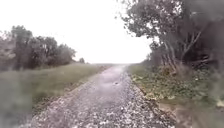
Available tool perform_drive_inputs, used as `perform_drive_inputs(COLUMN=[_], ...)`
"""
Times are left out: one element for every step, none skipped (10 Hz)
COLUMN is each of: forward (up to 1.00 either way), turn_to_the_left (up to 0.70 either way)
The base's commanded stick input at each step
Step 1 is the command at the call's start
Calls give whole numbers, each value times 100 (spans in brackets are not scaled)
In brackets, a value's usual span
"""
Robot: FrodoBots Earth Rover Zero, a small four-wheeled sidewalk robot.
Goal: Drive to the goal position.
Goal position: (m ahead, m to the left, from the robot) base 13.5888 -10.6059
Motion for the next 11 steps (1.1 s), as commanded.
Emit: perform_drive_inputs(forward=[100,100,100,100,100,100,100,100,100,100,100], turn_to_the_left=[0,0,0,0,0,0,0,0,0,0,0])
